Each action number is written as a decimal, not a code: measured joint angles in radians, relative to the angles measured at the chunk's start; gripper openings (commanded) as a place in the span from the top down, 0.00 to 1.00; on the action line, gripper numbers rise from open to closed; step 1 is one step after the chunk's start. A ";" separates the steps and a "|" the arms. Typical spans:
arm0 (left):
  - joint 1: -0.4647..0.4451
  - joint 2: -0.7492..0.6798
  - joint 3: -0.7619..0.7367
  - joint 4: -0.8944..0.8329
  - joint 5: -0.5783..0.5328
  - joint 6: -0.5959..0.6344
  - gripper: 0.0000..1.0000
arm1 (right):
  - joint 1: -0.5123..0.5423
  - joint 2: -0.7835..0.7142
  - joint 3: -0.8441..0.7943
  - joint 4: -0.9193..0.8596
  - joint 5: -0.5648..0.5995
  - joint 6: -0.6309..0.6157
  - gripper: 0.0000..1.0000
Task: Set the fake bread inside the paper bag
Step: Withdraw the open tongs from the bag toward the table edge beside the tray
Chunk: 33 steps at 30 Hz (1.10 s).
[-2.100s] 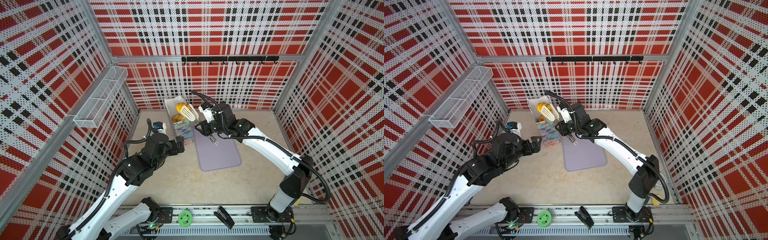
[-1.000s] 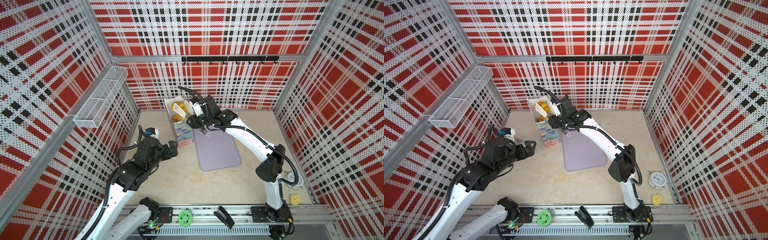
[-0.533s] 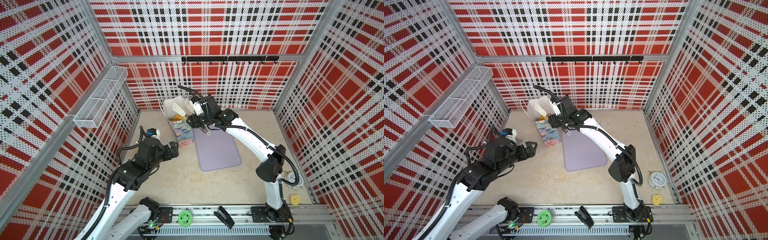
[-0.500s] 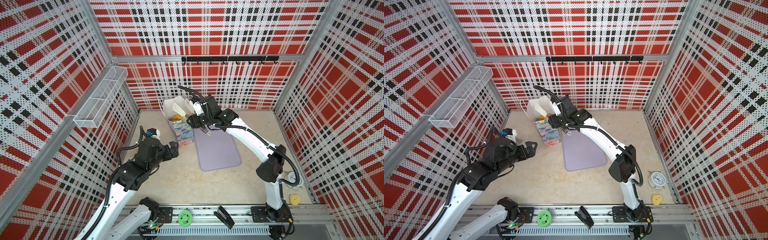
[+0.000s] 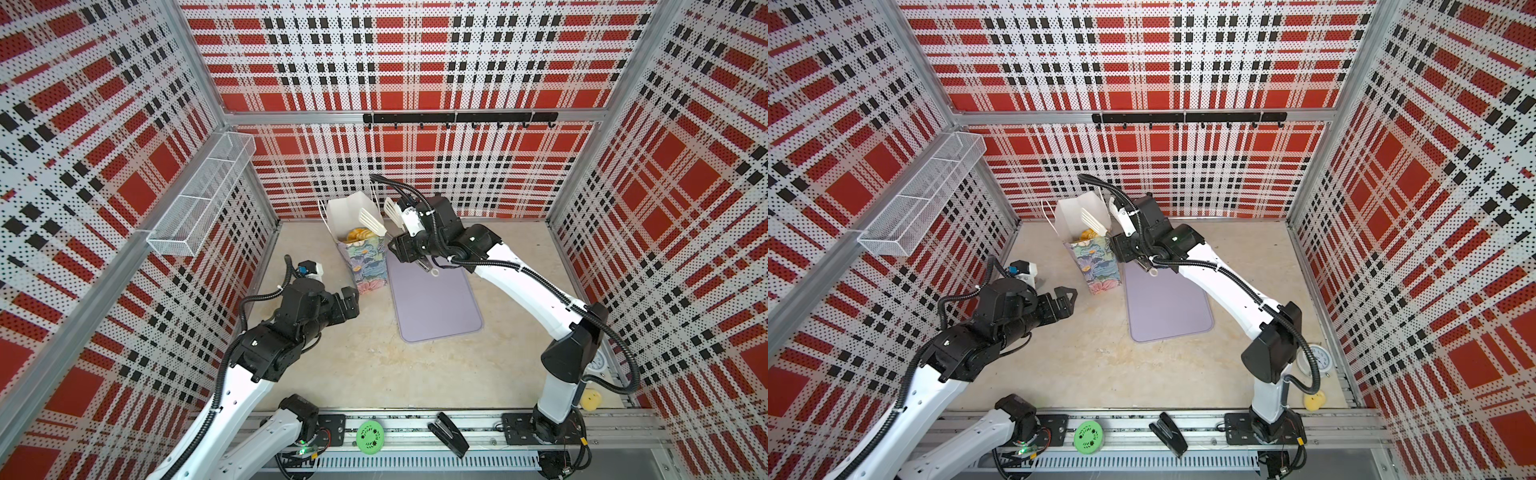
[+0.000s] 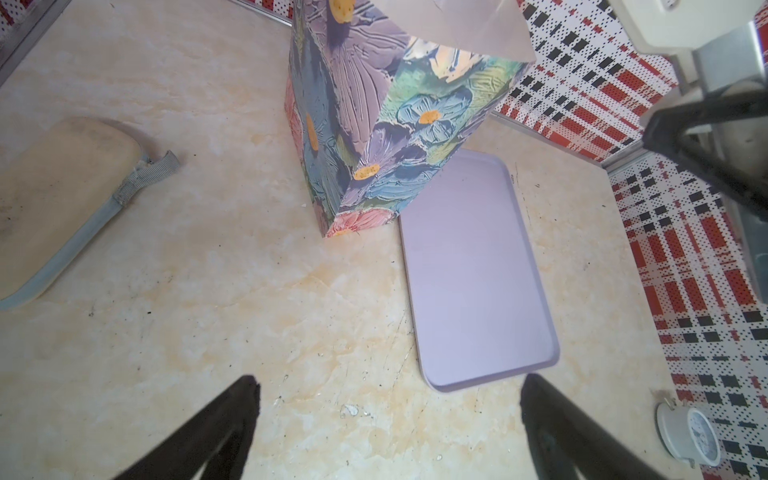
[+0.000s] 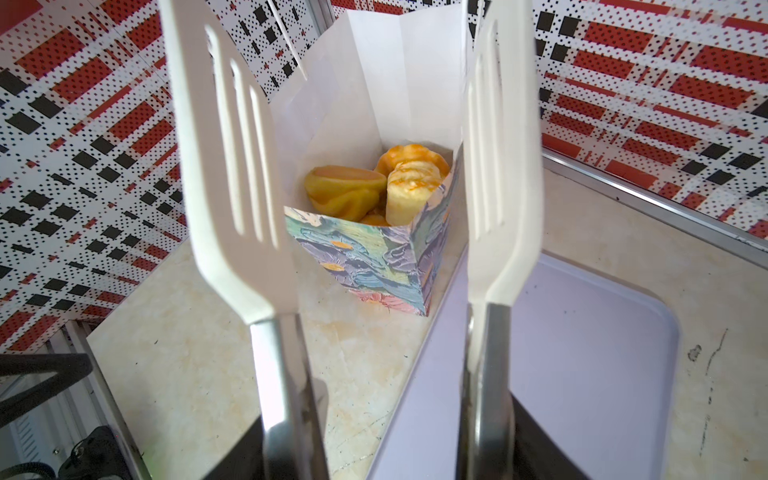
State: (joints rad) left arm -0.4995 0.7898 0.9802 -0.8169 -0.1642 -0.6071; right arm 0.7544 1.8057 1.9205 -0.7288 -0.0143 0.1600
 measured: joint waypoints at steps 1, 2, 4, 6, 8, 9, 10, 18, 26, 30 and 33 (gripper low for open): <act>-0.010 0.000 -0.002 0.000 -0.005 -0.003 0.00 | -0.005 -0.015 -0.022 0.004 0.002 -0.003 0.36; -0.019 0.000 -0.002 0.000 -0.011 -0.006 0.01 | -0.011 -0.028 -0.043 0.006 0.005 -0.006 0.36; -0.034 0.000 -0.003 0.001 -0.026 -0.013 0.01 | -0.024 -0.054 -0.086 0.011 0.016 -0.011 0.36; -0.047 0.000 -0.003 0.001 -0.039 -0.018 0.01 | -0.040 -0.080 -0.126 0.016 0.028 -0.014 0.36; -0.060 0.000 -0.003 0.002 -0.054 -0.021 0.01 | -0.055 -0.103 -0.167 0.024 0.040 -0.016 0.36; -0.068 0.000 -0.003 0.002 -0.061 -0.023 0.01 | -0.063 -0.119 -0.190 0.026 0.045 -0.016 0.36; -0.075 0.000 -0.003 0.002 -0.066 -0.024 0.01 | -0.070 -0.132 -0.211 0.029 0.050 -0.017 0.35; -0.162 0.006 -0.010 0.047 -0.117 -0.040 0.01 | -0.115 -0.273 -0.399 0.063 0.100 -0.019 0.35; -0.264 0.072 -0.011 0.099 -0.166 -0.044 0.01 | -0.177 -0.394 -0.587 0.100 0.164 -0.018 0.33; -0.288 0.105 -0.011 0.116 -0.182 -0.045 0.01 | -0.252 -0.444 -0.703 0.119 0.189 -0.010 0.33; -0.297 0.117 -0.013 0.124 -0.187 -0.047 0.01 | -0.325 -0.473 -0.790 0.141 0.204 0.014 0.33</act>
State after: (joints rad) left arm -0.7963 0.9073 0.9676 -0.6933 -0.3515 -0.6540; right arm 0.4297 1.3323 1.1305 -0.5880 0.1898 0.1741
